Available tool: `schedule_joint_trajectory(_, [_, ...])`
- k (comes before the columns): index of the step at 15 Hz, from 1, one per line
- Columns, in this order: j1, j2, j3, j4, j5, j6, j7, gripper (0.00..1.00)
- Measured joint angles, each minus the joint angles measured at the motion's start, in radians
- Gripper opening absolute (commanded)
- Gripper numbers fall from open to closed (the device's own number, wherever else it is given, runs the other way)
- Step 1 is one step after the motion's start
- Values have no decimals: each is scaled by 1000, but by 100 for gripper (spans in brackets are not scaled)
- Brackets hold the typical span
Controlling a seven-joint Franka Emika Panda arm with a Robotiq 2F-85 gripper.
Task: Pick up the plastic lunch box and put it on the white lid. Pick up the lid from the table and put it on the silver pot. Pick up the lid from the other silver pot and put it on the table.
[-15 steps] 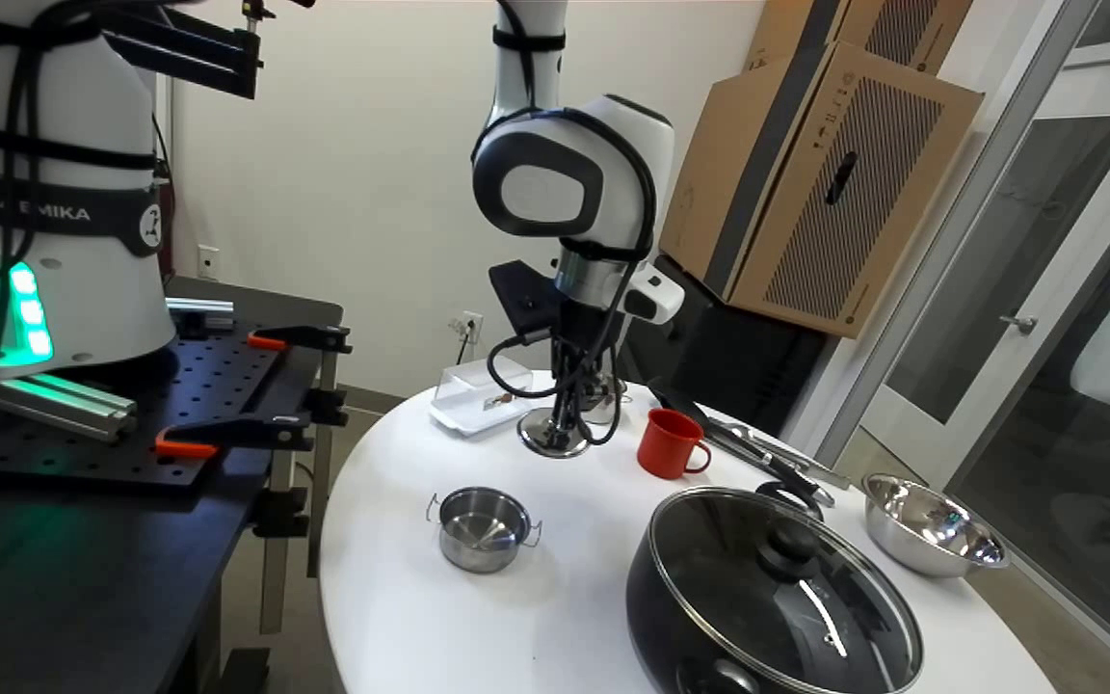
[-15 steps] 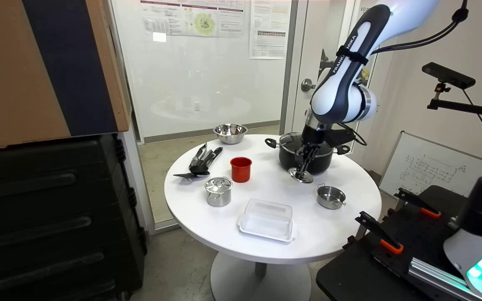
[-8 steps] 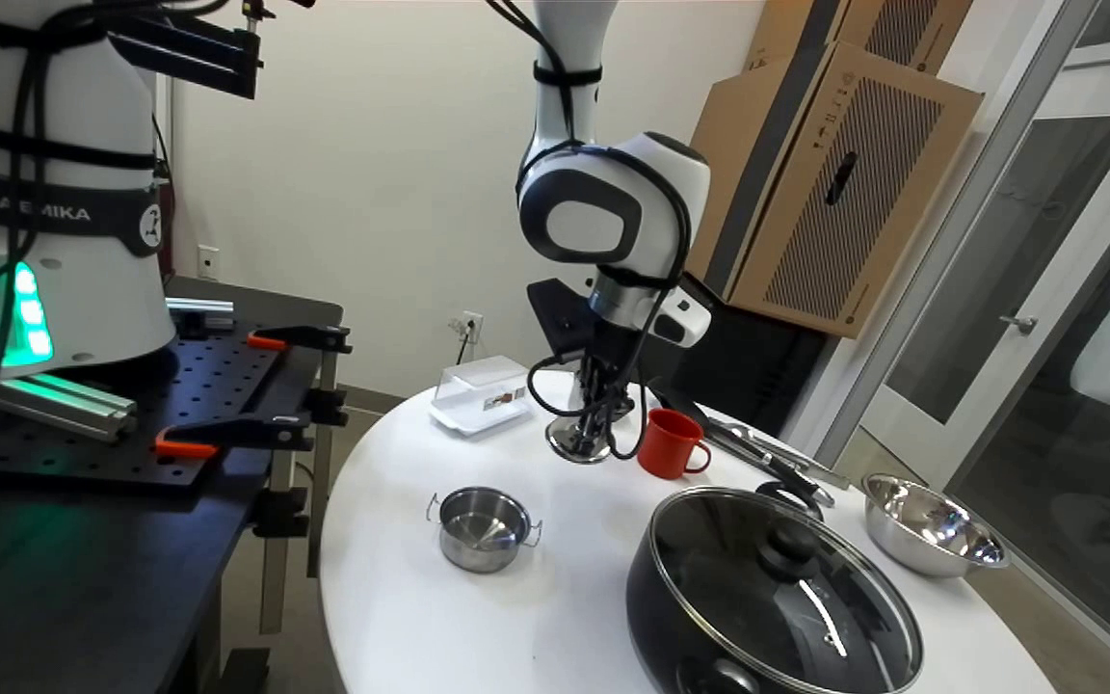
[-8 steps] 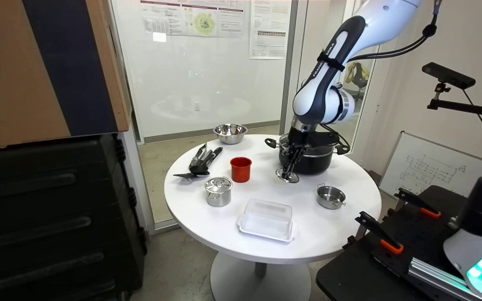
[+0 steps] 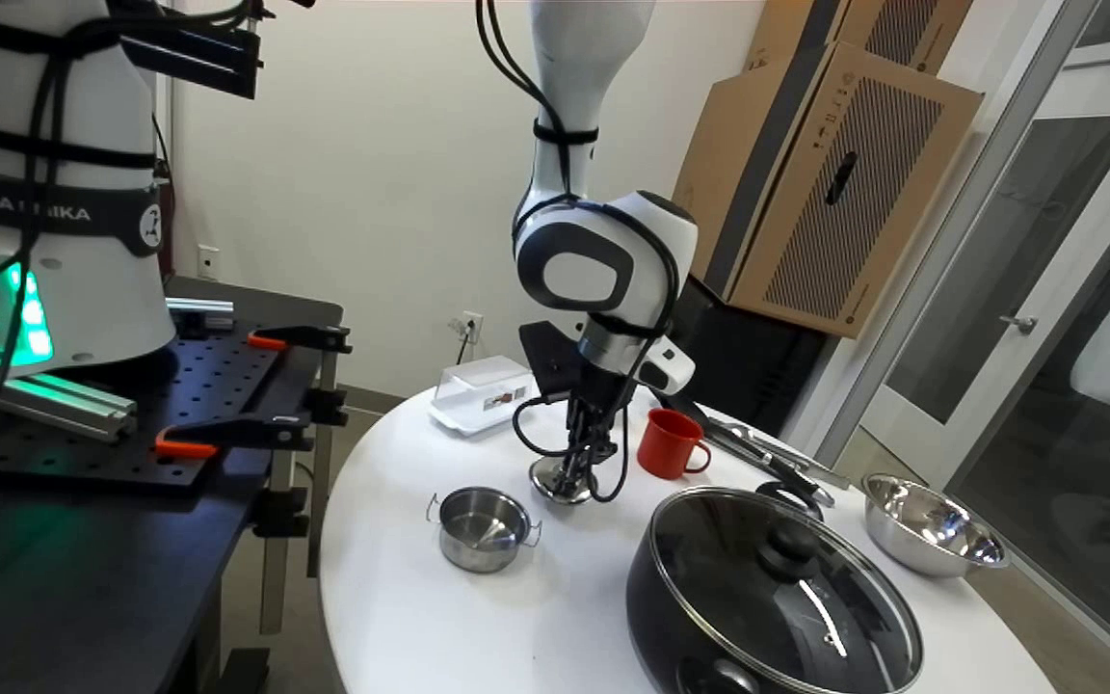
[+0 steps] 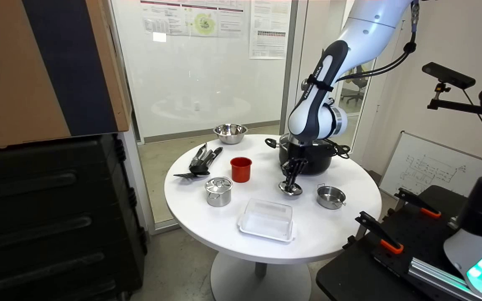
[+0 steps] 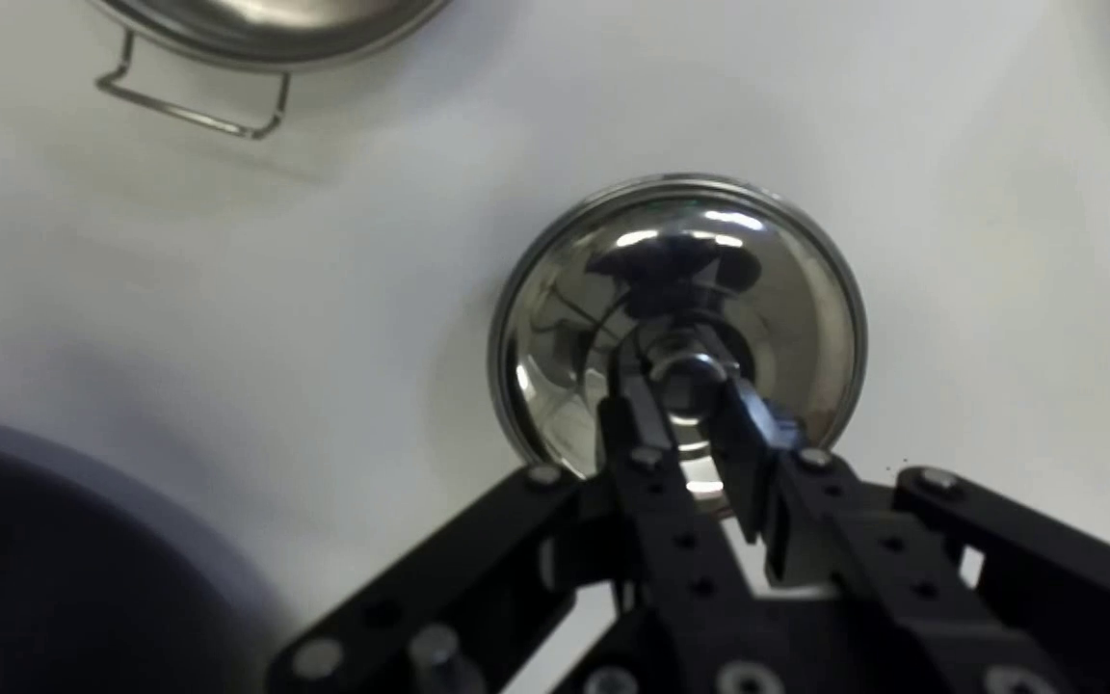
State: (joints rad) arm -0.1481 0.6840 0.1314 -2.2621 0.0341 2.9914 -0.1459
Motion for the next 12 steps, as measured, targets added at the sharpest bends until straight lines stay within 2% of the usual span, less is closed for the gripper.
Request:
schedule_joint_trajectory(4, [73,47,-59,24,0,34,42,5])
schedule_joint_trajectory(5, [87,56,-69,29,0,37,51,27])
schedule_joint_trajectory(6, [98,61,-78,34,0,38,58,44])
schedule_joint_trajectory(12, [112,68,-90,52,0,38,83,87])
